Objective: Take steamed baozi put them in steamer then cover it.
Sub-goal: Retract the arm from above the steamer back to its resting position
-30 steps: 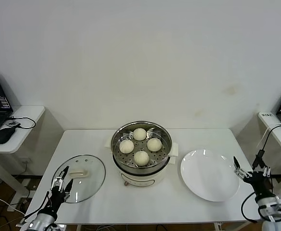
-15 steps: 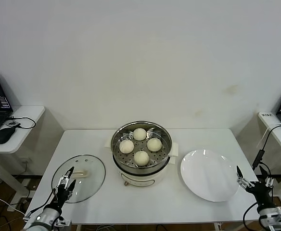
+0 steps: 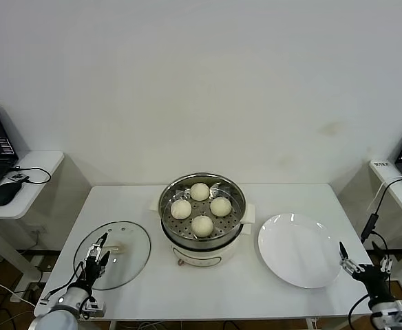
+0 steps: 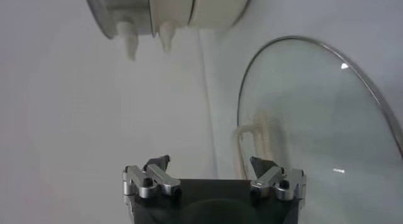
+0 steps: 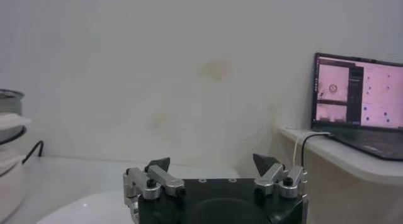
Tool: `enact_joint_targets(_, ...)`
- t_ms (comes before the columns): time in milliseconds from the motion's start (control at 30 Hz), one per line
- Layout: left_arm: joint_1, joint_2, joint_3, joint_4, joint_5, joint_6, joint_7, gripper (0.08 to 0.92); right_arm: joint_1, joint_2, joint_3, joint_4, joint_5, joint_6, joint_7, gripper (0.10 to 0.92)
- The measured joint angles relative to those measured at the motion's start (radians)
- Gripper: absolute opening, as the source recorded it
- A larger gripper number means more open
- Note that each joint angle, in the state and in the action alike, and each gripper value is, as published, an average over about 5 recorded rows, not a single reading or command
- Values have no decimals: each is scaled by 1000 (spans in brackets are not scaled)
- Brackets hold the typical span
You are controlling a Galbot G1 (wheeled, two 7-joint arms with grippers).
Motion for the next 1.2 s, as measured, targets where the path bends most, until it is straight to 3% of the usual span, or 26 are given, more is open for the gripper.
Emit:
enact_joint_targets(1000, -163, -26, 46, 153, -2, -6, -5, 823, -15, 17, 6, -21, -28, 13, -9, 823)
enact_joint_targets(1200, -183, -29, 50, 181, -4, -8, -6, 755, -14, 22, 0, -28, -36, 14, -11, 823)
